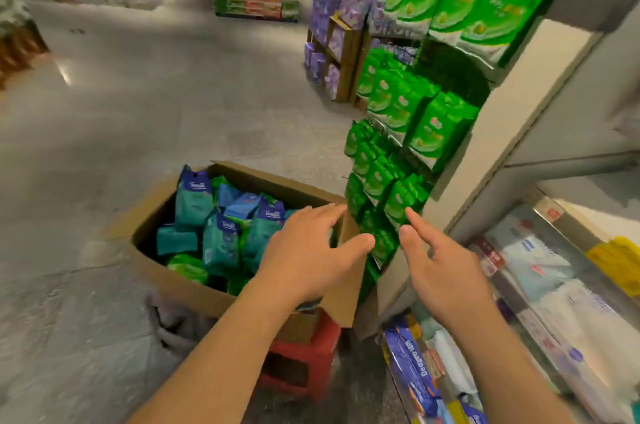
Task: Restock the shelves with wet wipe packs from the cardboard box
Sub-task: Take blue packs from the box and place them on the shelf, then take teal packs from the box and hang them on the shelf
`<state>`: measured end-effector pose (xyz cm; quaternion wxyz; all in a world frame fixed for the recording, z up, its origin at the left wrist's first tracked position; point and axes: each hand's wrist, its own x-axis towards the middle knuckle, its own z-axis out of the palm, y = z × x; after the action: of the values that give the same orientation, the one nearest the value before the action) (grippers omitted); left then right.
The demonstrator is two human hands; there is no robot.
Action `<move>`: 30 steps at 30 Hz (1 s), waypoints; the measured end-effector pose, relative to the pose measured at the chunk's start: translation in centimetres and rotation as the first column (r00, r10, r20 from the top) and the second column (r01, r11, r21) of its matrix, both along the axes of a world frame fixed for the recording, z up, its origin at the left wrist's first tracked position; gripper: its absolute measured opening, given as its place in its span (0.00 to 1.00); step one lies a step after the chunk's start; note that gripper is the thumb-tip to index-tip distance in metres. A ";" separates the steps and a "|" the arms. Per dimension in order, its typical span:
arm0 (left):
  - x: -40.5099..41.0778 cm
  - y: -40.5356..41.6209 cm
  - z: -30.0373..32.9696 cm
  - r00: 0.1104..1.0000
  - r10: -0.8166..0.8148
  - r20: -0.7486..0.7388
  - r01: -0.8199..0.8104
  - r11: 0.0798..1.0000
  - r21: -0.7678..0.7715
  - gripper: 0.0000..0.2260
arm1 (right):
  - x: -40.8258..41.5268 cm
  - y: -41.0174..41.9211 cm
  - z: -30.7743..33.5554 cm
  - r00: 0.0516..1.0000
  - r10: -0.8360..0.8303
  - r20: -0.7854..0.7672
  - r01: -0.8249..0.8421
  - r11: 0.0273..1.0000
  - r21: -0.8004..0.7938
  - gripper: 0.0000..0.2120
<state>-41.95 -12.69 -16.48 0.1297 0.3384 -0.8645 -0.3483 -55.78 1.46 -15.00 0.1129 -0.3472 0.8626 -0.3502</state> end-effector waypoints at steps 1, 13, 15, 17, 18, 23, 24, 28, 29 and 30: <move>1.9 -0.7 -0.2 1.000 0.021 0.000 -0.021 1.000 0.014 0.40 | 1.3 -1.1 -0.1 0.999 0.034 0.007 -0.034 0.999 0.020 0.23; 14.7 -7.7 -3.4 0.952 0.306 -0.021 -0.299 0.941 0.157 0.41 | 9.8 -10.9 -2.5 0.970 0.242 -0.002 -0.241 0.965 0.100 0.27; 15.4 -8.8 -4.0 0.941 0.339 -0.018 -0.331 0.928 0.169 0.41 | 9.8 -12.3 -3.8 0.964 0.263 0.038 -0.266 0.959 0.101 0.26; 15.7 -9.9 -4.7 0.932 0.362 0.012 -0.358 0.916 0.179 0.40 | 9.6 -13.8 -4.8 0.956 0.275 0.101 -0.286 0.951 0.121 0.26; 15.6 -10.5 -5.0 0.927 0.374 0.032 -0.373 0.910 0.181 0.39 | 9.4 -14.6 -5.2 0.952 0.274 0.138 -0.291 0.949 0.122 0.26; 14.3 -14.1 -5.9 0.903 0.410 0.128 -0.428 0.884 0.188 0.39 | 7.6 -18.6 -7.2 0.938 0.328 0.116 -0.340 0.935 0.103 0.28; 13.9 -14.8 -5.9 0.901 0.412 0.135 -0.431 0.882 0.191 0.38 | 7.1 -19.4 -7.8 0.938 0.330 0.108 -0.341 0.935 0.096 0.28; 12.2 -17.0 -6.2 0.890 0.426 0.162 -0.450 0.876 0.175 0.32 | 4.9 -22.2 -10.2 0.943 0.297 0.151 -0.314 0.943 0.109 0.28; 11.7 -17.4 -6.4 0.888 0.429 0.165 -0.454 0.873 0.175 0.31 | 4.4 -22.7 -10.8 0.944 0.291 0.156 -0.311 0.943 0.118 0.28; 11.3 -17.8 -6.6 0.887 0.430 0.166 -0.456 0.871 0.182 0.30 | 4.0 -23.2 -11.4 0.944 0.289 0.160 -0.310 0.942 0.128 0.27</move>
<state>-30.61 -30.46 -23.12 0.1164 0.5601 -0.7270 -0.3798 -51.80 -21.69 -26.43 0.2507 -0.4397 0.8137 -0.2857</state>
